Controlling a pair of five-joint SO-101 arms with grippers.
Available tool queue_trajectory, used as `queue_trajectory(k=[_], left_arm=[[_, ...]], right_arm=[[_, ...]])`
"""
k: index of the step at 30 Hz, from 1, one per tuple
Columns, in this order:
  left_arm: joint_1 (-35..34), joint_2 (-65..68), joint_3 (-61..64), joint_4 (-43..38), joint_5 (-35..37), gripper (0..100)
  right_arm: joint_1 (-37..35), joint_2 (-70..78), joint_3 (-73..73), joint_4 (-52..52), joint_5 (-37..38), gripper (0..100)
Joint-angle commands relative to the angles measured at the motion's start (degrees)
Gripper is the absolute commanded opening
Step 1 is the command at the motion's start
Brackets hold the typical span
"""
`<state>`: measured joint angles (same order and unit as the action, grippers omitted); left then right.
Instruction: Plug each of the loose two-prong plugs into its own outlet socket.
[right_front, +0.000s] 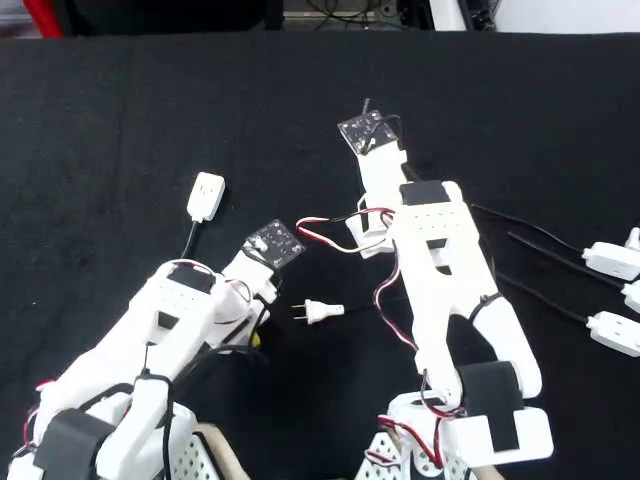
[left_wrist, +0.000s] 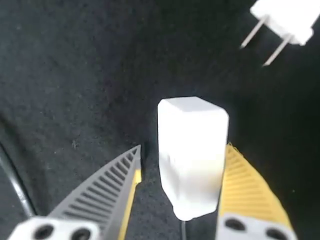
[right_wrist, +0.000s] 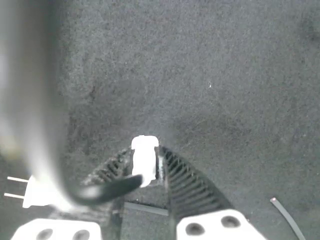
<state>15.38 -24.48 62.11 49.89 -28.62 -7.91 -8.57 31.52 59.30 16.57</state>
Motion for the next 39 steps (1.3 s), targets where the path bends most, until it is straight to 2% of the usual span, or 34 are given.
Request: queue_trajectory(k=[1, 9, 20, 28, 31, 35, 39], left_arm=[[-0.9, -0.3, -2.2, 0.6, -1.6, 24], [-7.3, -0.3, -7.5, 0.8, -1.6, 25], [-10.1, -0.3, -11.1, 0.9, -1.5, 25], [-11.6, -1.1, -14.5, 8.4, -0.7, 25], [-12.7, -6.0, -12.2, 8.5, 0.5, 25], [-15.5, -19.1, -6.0, 9.1, 0.6, 25], [-24.0, -33.3, -1.2, 13.4, 2.1, 25]], right_arm=[[0.9, -0.3, -3.0, 0.1, 0.6, 1.1], [0.9, -0.3, -3.0, 0.1, 0.6, 1.1], [0.9, -0.3, -3.0, 0.1, 0.6, 1.1], [0.5, -0.7, -2.4, 0.1, 0.3, 1.1], [-0.9, -2.6, -0.6, -0.9, -0.3, 1.1], [-3.6, -6.2, 3.4, -4.0, -0.9, 1.1], [-6.8, -10.0, 5.1, -3.2, -4.0, 1.1]])
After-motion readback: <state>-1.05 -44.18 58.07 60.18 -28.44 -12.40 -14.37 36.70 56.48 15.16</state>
